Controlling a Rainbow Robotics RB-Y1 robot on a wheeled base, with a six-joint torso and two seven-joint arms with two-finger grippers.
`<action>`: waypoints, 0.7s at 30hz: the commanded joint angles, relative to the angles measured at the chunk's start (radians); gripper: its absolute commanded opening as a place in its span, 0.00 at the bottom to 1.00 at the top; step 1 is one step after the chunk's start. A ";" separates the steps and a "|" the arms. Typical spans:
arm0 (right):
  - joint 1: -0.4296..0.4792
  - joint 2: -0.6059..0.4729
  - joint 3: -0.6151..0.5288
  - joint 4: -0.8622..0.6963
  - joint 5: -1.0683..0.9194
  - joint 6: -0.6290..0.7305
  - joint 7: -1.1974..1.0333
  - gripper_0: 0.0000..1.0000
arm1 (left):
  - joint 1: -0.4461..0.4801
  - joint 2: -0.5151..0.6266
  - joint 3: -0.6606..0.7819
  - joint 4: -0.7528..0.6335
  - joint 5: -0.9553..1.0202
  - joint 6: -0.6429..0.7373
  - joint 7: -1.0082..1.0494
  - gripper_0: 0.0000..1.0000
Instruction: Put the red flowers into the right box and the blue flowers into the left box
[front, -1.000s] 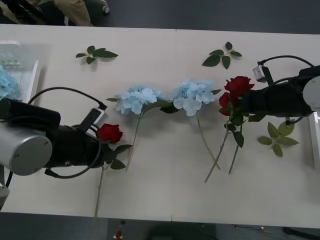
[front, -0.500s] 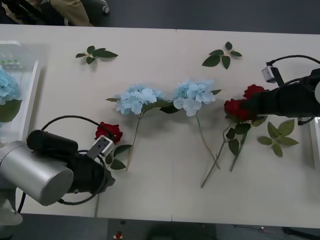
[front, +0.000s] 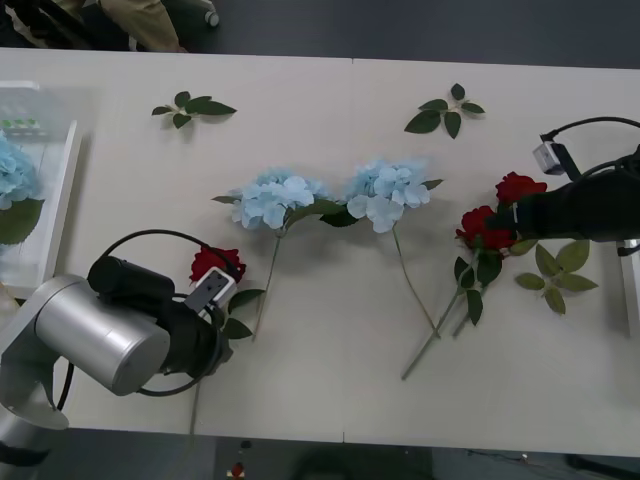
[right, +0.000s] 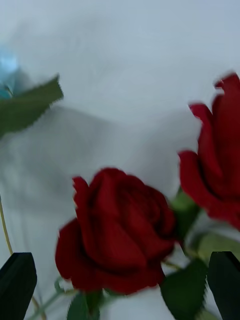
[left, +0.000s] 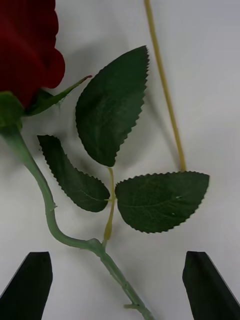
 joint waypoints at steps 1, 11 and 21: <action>0.036 -0.047 -0.122 -0.006 0.002 0.095 0.020 1.00 | -0.022 0.019 0.007 0.006 -0.017 -0.010 -0.009 0.76; 0.040 -0.022 -0.153 0.011 0.096 0.099 -0.069 1.00 | -0.039 0.019 -0.039 0.079 -0.050 -0.063 -0.012 0.95; 0.001 0.065 -0.142 0.115 0.102 0.007 -0.095 1.00 | -0.041 0.019 -0.064 0.091 -0.081 -0.083 -0.012 0.30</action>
